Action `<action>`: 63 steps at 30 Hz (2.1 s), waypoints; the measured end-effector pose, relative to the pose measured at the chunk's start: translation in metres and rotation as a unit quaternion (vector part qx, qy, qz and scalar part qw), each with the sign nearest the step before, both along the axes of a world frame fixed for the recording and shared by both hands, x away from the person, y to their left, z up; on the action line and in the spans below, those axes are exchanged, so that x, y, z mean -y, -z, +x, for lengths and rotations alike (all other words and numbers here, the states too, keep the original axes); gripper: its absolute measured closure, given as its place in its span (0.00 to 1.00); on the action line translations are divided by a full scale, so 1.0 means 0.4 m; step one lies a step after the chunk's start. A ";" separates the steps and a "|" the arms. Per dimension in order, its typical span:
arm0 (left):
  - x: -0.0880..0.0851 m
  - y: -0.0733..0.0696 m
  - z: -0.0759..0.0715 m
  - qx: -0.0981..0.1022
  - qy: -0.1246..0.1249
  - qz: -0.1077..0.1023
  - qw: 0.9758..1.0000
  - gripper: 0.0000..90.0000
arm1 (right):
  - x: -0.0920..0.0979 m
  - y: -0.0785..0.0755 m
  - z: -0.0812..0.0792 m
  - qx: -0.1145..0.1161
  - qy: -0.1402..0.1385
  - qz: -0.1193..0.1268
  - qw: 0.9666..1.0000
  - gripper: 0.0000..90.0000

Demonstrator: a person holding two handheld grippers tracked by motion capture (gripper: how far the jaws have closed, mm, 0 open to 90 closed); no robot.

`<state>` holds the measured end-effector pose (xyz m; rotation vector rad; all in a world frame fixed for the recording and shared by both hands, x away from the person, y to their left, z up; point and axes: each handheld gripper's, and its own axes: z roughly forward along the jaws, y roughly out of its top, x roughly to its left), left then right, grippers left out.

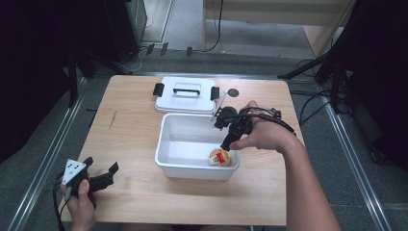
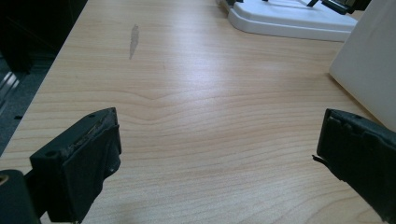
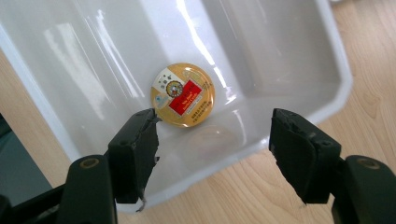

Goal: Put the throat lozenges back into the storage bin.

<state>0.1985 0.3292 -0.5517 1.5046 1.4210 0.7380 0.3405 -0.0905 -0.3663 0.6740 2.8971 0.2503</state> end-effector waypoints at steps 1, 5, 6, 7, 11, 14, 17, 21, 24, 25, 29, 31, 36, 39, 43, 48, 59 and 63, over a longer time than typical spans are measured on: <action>0.000 0.000 0.000 -0.001 0.000 0.001 1.000 0.00 | 0.009 -0.007 0.000 0.000 0.007 0.006 1.000 0.37; 0.000 0.000 0.000 0.000 0.000 0.001 1.000 0.00 | 0.044 -0.028 0.000 0.003 0.030 0.020 0.999 0.36; 0.000 0.000 0.000 0.000 0.000 0.001 1.000 0.00 | 0.055 -0.034 0.000 0.004 0.040 0.023 0.999 0.35; 0.000 0.000 0.000 0.000 0.000 0.001 1.000 0.00 | 0.076 -0.042 0.001 0.006 0.053 0.026 0.998 0.34; 0.000 0.000 0.000 0.000 0.000 0.001 1.000 0.00 | 0.108 -0.050 0.001 0.010 0.071 0.030 0.997 0.34; 0.001 0.000 0.000 0.001 -0.001 0.000 1.000 0.00 | 0.139 -0.054 0.001 0.008 0.090 0.034 0.995 0.33; 0.001 0.000 0.000 0.001 -0.001 0.000 1.000 0.00 | 0.172 -0.047 0.003 0.008 0.108 0.038 0.993 0.33; 0.001 0.000 0.000 0.001 0.000 0.000 1.000 0.00 | 0.217 -0.027 0.007 0.007 0.131 0.040 0.991 0.33; 0.001 0.000 0.000 0.001 0.000 0.001 1.000 0.00 | 0.244 -0.010 0.007 0.005 0.150 0.045 0.988 0.32; 0.001 0.000 0.000 0.001 0.000 0.001 1.000 0.00 | 0.252 -0.004 0.006 0.003 0.156 0.045 0.987 0.31; 0.002 0.000 -0.001 0.001 0.000 0.003 1.000 0.00 | 0.285 0.022 0.005 0.002 0.177 0.051 0.983 0.29; 0.002 0.000 -0.001 0.001 0.001 0.002 1.000 0.00 | 0.301 0.034 0.003 0.000 0.197 0.054 0.979 0.28; 0.002 0.000 -0.001 0.002 0.003 0.005 1.000 0.00 | 0.354 0.080 -0.002 0.003 0.232 0.076 0.970 0.26; 0.003 0.000 -0.001 0.003 0.003 0.005 1.000 0.00 | 0.385 0.103 -0.010 0.014 0.253 0.088 0.963 0.23; 0.004 0.000 -0.002 0.002 0.003 0.009 1.000 0.00 | 0.421 0.127 -0.022 0.036 0.278 0.111 0.954 0.19; 0.004 0.000 -0.002 0.003 0.004 0.009 1.000 0.00 | 0.467 0.170 -0.043 0.064 0.321 0.134 0.936 0.13; 0.004 0.000 -0.003 0.003 0.004 0.009 1.000 0.00 | 0.559 0.260 -0.109 0.130 0.384 0.207 0.891 0.00; 0.004 0.000 -0.003 0.003 0.004 0.009 1.000 0.00 | 0.582 0.299 -0.147 0.161 0.403 0.230 0.871 0.00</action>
